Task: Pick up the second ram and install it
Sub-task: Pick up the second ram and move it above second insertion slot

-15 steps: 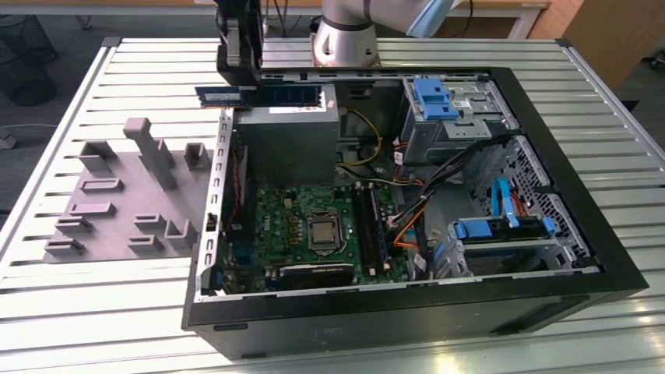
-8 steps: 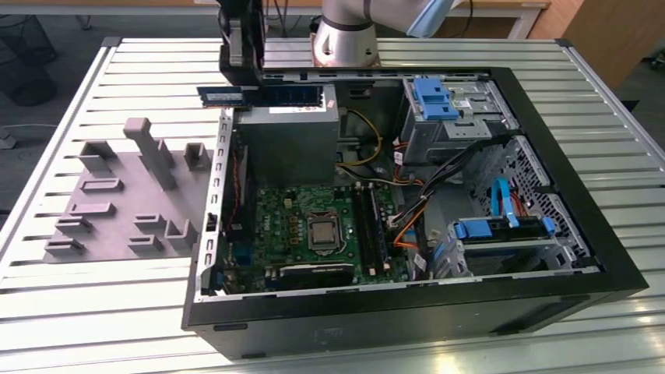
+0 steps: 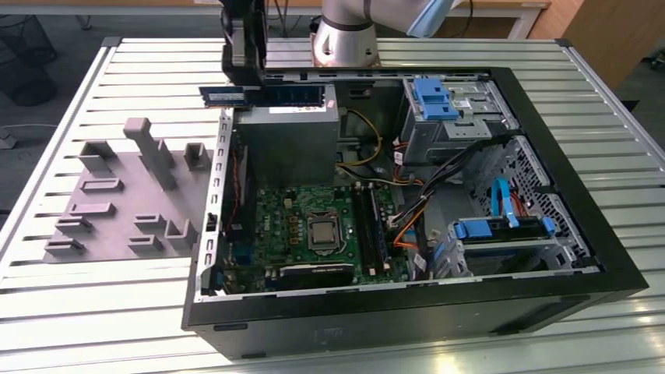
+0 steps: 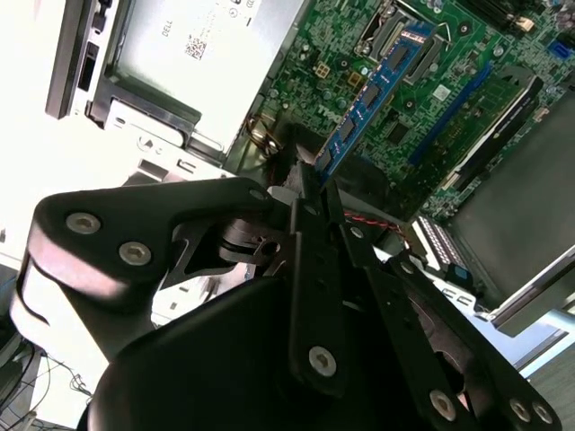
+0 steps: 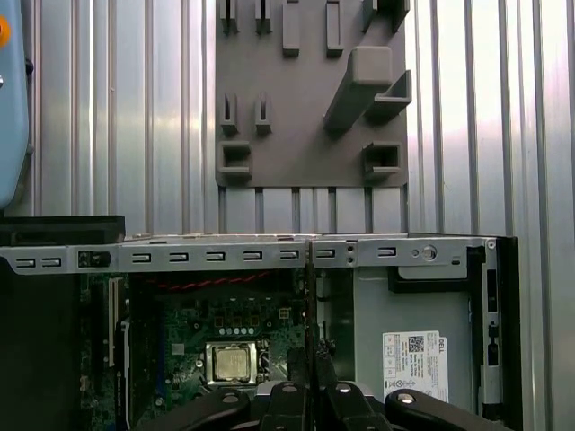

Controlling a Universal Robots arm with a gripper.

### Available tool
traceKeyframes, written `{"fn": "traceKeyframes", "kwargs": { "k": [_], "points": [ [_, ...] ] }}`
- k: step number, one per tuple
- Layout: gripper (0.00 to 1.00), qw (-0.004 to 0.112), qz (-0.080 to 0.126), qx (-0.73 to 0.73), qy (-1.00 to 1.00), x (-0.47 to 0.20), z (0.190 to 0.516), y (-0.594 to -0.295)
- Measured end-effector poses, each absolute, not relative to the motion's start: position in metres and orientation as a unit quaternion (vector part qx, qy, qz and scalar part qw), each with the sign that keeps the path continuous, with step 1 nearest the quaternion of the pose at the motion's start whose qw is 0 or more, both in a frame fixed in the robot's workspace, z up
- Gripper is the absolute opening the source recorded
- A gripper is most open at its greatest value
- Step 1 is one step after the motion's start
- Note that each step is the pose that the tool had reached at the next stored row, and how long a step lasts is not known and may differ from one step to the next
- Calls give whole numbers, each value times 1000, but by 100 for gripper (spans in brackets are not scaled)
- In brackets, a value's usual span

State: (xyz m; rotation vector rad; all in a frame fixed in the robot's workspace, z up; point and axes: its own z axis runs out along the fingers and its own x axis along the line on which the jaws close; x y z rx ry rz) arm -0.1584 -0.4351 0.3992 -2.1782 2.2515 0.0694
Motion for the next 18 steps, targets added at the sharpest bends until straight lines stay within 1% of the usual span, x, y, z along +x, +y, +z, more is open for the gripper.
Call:
{"fn": "traceKeyframes", "kwargs": {
  "k": [18],
  "points": [
    [14,4,22,-695,719,-151,399,-435]
  ]
}}
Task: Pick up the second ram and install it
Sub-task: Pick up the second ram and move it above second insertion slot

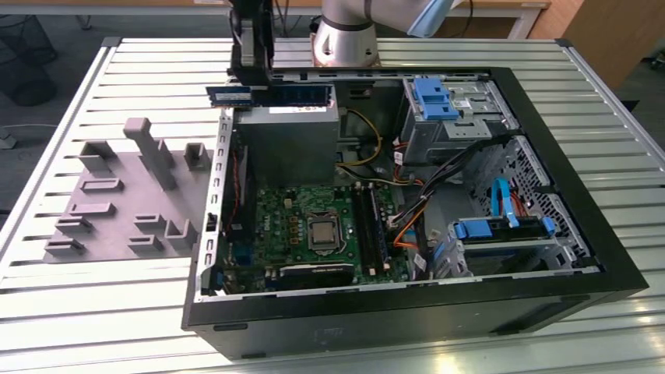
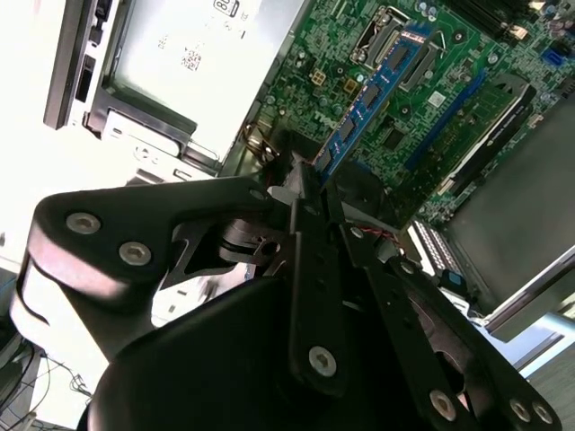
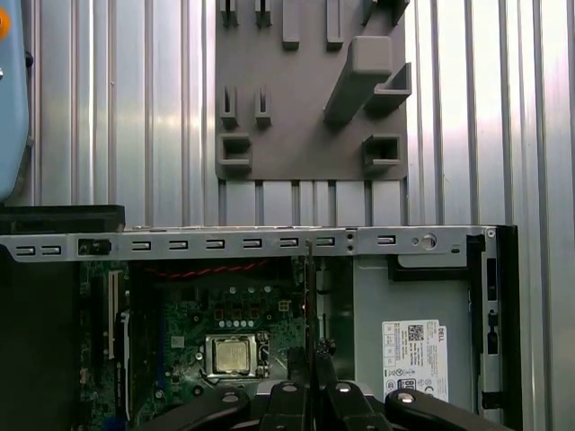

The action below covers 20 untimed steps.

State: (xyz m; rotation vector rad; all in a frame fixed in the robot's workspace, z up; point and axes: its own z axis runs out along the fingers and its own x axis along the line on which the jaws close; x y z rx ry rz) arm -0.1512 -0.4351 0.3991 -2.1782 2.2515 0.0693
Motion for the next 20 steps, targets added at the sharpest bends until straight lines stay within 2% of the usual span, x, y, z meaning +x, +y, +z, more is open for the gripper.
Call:
{"fn": "traceKeyframes", "kwargs": {
  "k": [20],
  "points": [
    [14,4,22,-695,719,-141,399,-435]
  ]
}}
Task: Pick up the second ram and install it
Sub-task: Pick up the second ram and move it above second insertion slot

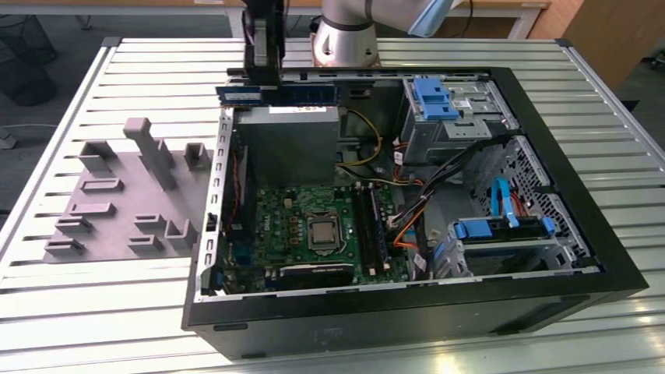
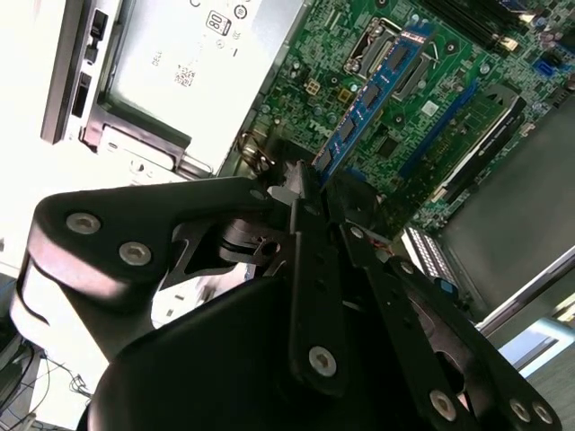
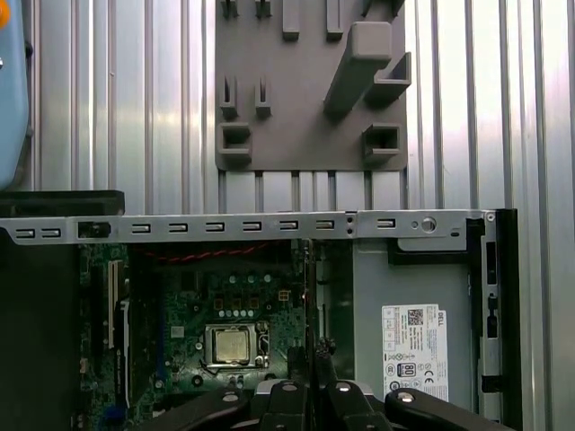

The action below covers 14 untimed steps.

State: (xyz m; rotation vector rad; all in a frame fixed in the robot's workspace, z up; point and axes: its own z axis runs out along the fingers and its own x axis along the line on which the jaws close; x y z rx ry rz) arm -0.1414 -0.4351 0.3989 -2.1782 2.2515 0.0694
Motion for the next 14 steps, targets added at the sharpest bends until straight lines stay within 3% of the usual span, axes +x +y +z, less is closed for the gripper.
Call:
{"fn": "traceKeyframes", "kwargs": {
  "k": [14],
  "points": [
    [14,4,22,-695,719,-136,399,-435]
  ]
}}
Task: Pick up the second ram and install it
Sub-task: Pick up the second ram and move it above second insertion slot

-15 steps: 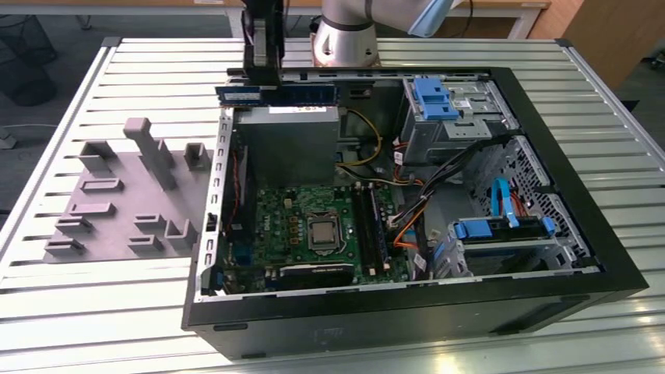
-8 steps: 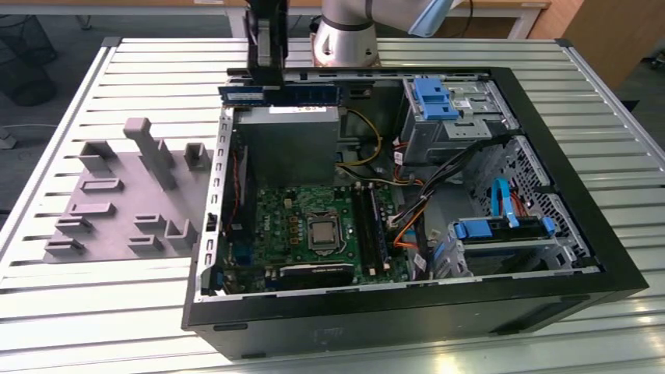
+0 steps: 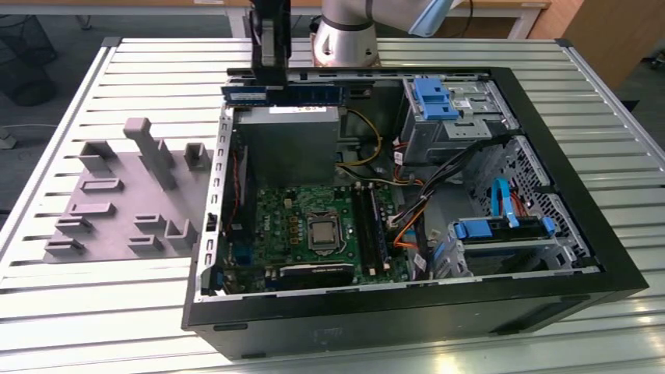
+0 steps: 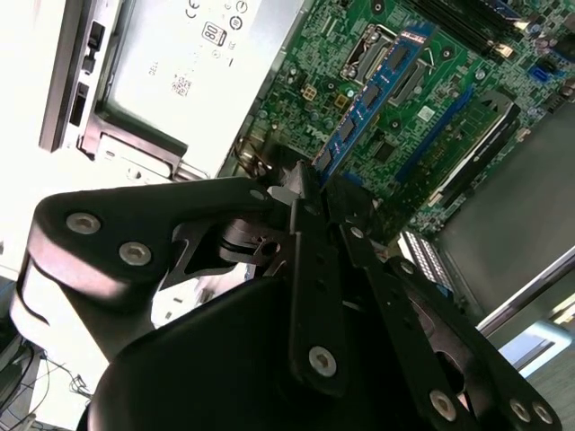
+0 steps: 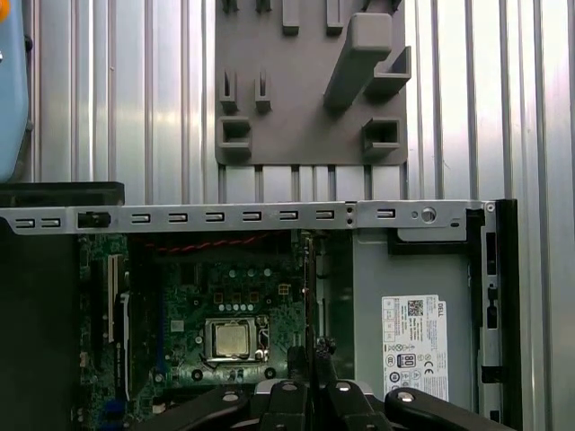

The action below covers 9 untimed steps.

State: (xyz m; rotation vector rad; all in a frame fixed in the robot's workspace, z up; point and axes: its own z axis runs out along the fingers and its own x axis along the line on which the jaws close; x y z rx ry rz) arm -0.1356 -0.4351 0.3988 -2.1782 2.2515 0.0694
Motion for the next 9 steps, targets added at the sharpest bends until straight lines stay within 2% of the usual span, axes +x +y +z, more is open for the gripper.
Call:
{"fn": "traceKeyframes", "kwargs": {
  "k": [9],
  "points": [
    [14,4,22,-695,719,-132,399,-435]
  ]
}}
